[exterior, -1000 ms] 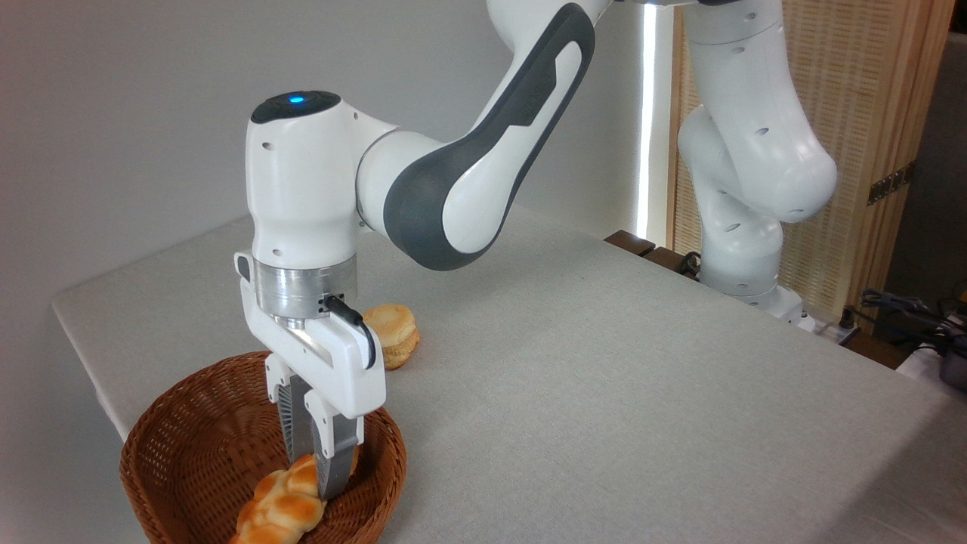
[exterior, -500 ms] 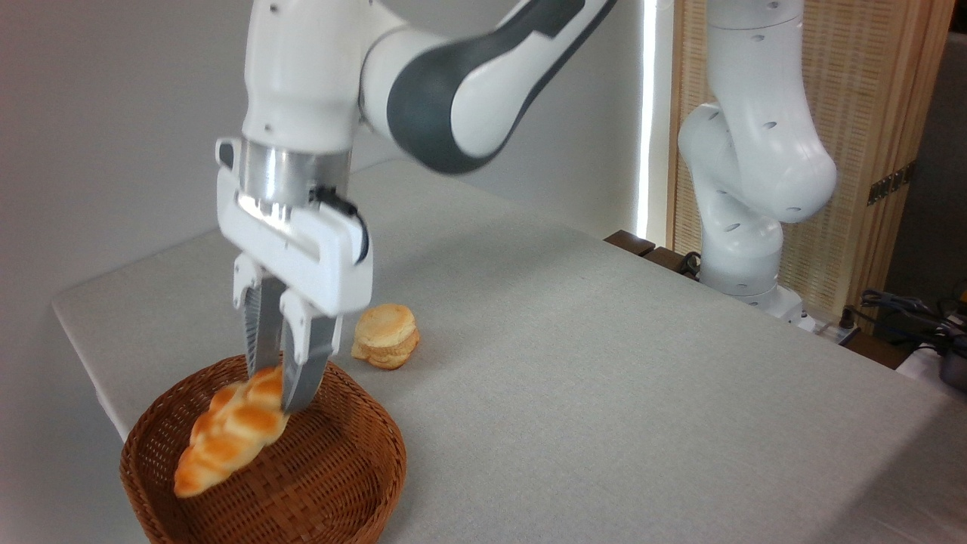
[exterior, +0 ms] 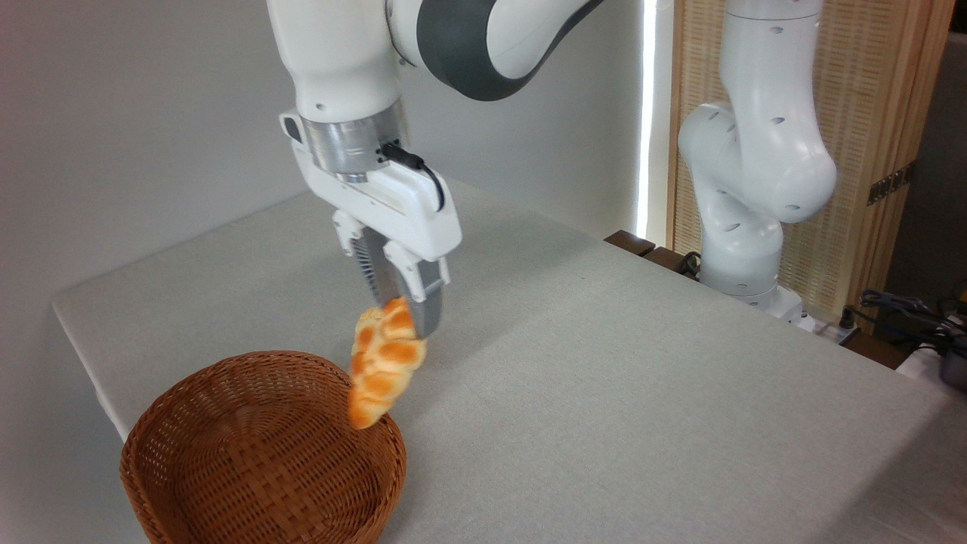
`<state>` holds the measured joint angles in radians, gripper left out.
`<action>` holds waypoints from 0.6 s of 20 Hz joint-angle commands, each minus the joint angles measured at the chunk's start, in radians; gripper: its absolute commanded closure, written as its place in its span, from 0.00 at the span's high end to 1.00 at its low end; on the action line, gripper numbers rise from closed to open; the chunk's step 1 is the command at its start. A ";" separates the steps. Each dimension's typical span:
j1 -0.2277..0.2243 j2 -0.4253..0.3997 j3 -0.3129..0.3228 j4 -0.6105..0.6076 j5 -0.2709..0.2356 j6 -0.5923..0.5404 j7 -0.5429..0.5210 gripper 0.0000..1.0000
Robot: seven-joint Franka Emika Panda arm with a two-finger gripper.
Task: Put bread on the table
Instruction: 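Lift the braided roll out of the basket, then lower the braided roll onto the table beside the round bun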
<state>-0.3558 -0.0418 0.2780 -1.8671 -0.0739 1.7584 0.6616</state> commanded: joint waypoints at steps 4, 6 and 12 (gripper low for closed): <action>-0.012 -0.014 0.000 -0.073 -0.009 -0.056 0.003 1.00; -0.025 0.000 0.000 -0.073 -0.009 -0.051 0.003 1.00; -0.058 0.043 0.000 -0.075 -0.009 -0.056 -0.002 1.00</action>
<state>-0.3974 -0.0161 0.2706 -1.9451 -0.0739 1.7135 0.6618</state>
